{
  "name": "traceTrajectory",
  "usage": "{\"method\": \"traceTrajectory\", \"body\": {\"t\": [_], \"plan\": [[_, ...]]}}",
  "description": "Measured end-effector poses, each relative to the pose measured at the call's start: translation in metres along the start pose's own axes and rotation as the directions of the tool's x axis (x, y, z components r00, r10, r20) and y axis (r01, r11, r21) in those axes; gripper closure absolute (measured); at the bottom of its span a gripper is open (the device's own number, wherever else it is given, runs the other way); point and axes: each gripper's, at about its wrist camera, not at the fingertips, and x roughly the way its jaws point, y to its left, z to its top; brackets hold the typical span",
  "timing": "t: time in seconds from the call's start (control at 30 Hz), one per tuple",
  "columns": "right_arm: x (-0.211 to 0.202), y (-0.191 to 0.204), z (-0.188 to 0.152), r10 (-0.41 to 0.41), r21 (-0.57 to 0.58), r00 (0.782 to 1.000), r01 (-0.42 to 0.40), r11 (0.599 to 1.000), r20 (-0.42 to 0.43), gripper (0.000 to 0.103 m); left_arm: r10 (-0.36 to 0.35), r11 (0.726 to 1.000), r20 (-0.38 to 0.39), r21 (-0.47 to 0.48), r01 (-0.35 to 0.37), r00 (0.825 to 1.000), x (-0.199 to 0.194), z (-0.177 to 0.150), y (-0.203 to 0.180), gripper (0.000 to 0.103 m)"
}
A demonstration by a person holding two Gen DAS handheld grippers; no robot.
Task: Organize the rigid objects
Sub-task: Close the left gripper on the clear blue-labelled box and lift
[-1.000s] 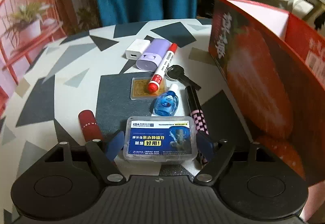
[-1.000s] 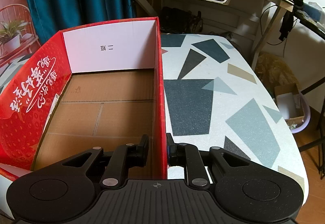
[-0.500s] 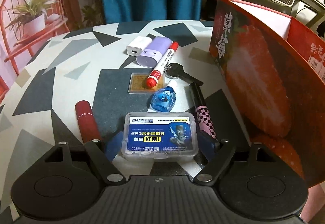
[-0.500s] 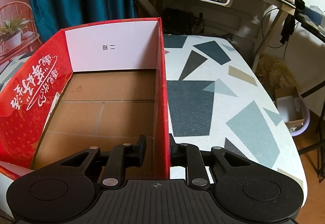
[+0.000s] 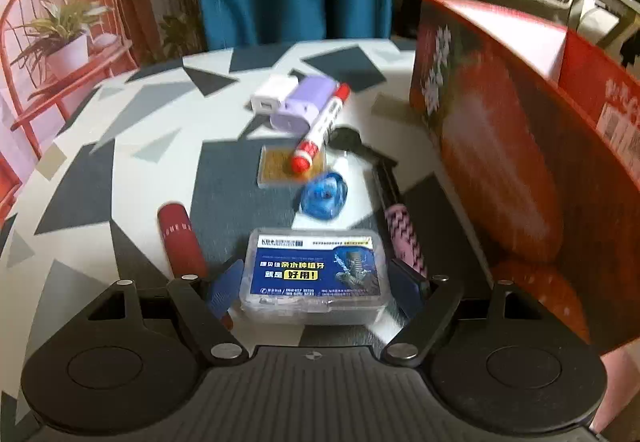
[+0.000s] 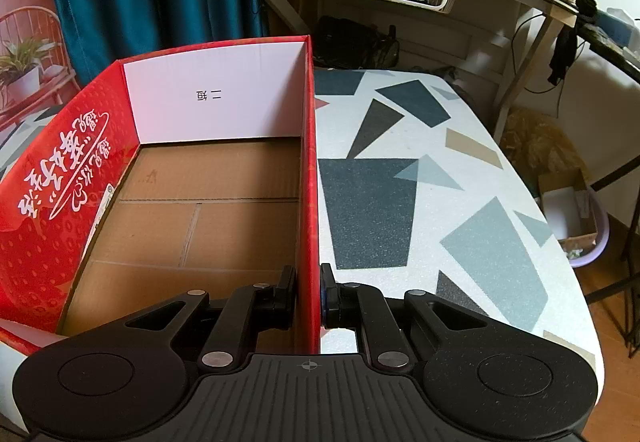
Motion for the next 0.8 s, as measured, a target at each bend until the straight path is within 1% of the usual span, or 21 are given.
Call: {"method": "traceTrajectory", "body": {"t": [0.1,0.23,0.3,0.5,0.63,0.8], "plan": [[0.0,0.0,0.0,0.001,-0.001,1.0,-0.001,1.0,0.0,0.092,0.005,1.0,-0.023,-0.007,-0.005,1.0,0.002,-0.001,0.001,0.022],[0.0,0.001,0.001,0.0,-0.007,1.0,0.0,1.0,-0.005,0.092,0.002,0.999,-0.096,-0.051,-0.007,0.995,0.008,0.009,0.004,0.022],[0.0,0.002,0.001,0.001,-0.008,1.0,-0.001,1.0,-0.008,0.092,-0.002,0.997,-0.12,-0.071,-0.007,0.993,0.011,0.012,0.006,0.021],[0.0,0.002,0.002,0.003,-0.01,1.0,-0.003,1.0,-0.009,0.092,0.005,0.997,-0.181,-0.07,-0.018,0.983,0.023,0.013,0.005,0.02],[0.0,0.002,0.001,0.006,-0.011,1.0,-0.006,1.0,-0.011,0.092,0.017,0.998,-0.175,-0.06,-0.028,0.984,0.019,0.016,0.004,0.021],[0.0,0.002,0.001,0.008,-0.01,1.0,-0.008,1.0,-0.011,0.092,0.029,0.999,-0.118,-0.016,-0.031,0.993,0.005,0.025,-0.002,0.021]]}}
